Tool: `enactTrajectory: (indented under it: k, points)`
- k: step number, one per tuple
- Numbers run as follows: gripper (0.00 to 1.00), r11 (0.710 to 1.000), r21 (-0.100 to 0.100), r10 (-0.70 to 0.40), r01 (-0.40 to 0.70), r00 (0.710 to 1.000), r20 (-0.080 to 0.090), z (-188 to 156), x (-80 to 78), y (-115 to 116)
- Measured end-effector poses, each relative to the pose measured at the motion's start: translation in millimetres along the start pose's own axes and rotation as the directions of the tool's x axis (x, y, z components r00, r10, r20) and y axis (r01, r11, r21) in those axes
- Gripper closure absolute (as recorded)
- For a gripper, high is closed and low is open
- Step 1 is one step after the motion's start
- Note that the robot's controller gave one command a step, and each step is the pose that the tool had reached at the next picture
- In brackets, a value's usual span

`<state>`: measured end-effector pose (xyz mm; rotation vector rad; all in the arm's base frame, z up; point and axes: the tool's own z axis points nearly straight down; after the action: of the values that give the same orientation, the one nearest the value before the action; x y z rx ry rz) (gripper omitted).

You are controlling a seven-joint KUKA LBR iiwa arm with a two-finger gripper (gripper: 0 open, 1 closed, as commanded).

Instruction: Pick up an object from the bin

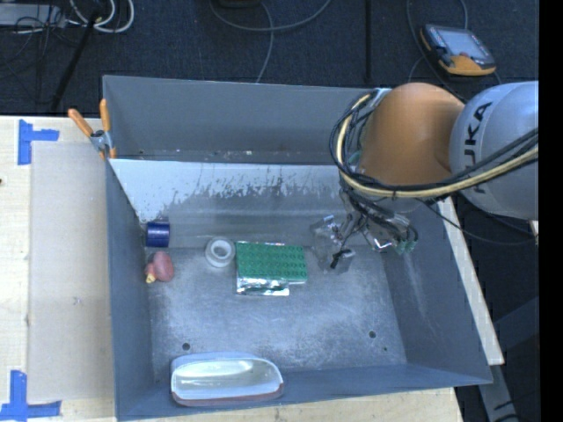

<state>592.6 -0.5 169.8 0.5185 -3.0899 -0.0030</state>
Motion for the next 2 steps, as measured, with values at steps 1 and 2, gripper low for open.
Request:
enactTrajectory:
  k: [1,2]
  points:
    - [0.0,1.0,0.002,0.0,0.0,1.0,0.008,-5,-2.0,-1]
    - [0.0,0.993,0.001,-0.116,0.116,0.993,0.005,46,-19.3,38]
